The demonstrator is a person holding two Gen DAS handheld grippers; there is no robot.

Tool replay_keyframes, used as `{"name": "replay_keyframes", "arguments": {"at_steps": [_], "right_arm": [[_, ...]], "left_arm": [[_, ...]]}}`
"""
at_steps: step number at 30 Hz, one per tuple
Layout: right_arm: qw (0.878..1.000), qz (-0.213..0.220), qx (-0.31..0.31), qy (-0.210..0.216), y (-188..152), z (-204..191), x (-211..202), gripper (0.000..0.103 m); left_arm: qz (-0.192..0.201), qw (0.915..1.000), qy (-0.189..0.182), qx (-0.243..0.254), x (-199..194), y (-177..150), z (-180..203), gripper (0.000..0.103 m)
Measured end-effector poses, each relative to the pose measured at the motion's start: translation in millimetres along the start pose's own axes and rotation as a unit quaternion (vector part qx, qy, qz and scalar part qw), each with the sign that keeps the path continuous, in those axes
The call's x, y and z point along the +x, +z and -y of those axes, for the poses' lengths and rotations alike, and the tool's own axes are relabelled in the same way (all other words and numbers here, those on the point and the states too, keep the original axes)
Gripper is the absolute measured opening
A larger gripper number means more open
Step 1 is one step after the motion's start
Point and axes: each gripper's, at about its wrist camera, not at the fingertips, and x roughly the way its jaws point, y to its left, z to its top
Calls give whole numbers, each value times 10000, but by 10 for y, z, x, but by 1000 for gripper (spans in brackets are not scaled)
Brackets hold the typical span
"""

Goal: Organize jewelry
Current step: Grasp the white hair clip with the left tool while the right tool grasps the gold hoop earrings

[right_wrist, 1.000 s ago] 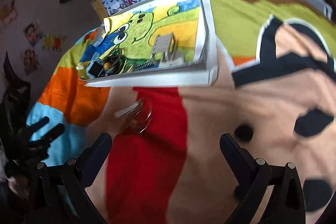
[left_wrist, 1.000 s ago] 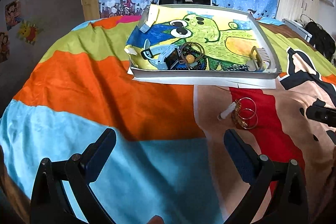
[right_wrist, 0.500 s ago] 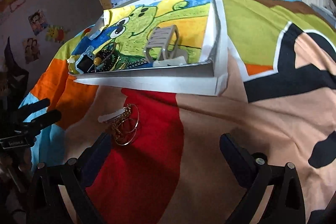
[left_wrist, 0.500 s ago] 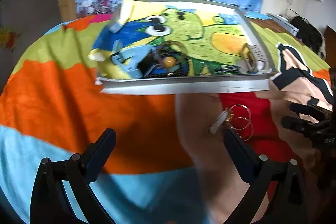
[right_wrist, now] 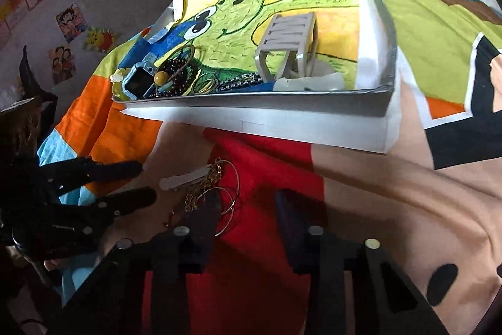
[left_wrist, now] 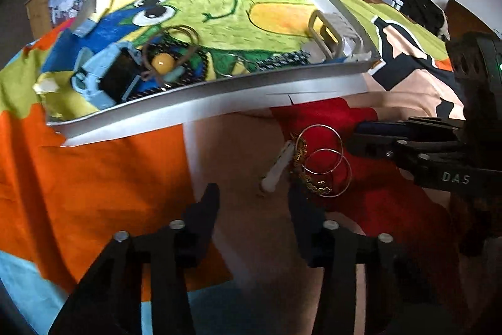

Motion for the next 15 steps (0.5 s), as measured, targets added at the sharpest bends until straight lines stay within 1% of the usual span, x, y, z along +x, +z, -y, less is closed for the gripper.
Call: {"name": "replay_keyframes", "arguments": {"at_steps": [3, 7, 9, 11, 13, 14, 15], "right_arm": [[10000, -23, 41, 46, 5, 3, 49, 27], [10000, -52, 35, 66, 17, -21, 97, 27], [9999, -91, 70, 64, 21, -26, 129, 21], [9999, -111, 93, 37, 21, -30, 146, 19], [9998, -147, 97, 2, 12, -29, 166, 13], [9998, -170, 106, -6, 6, -28, 175, 10], [9998, -182, 110, -22, 1, -28, 178, 10]], "left_arm": [[-85, 9999, -62, 51, 63, -16, 9, 34], [-98, 9999, -74, 78, 102, -15, 23, 34], [-101, 9998, -112, 107, 128, 4, 33, 33], [-111, 9998, -120, 151, 152, 1, 53, 30], [-129, 9997, -122, 141, 155, -3, 38, 23], [-130, 9997, -121, 137, 165, 1, 40, 22], [-127, 9997, -137, 139, 169, 7, 37, 18]]}}
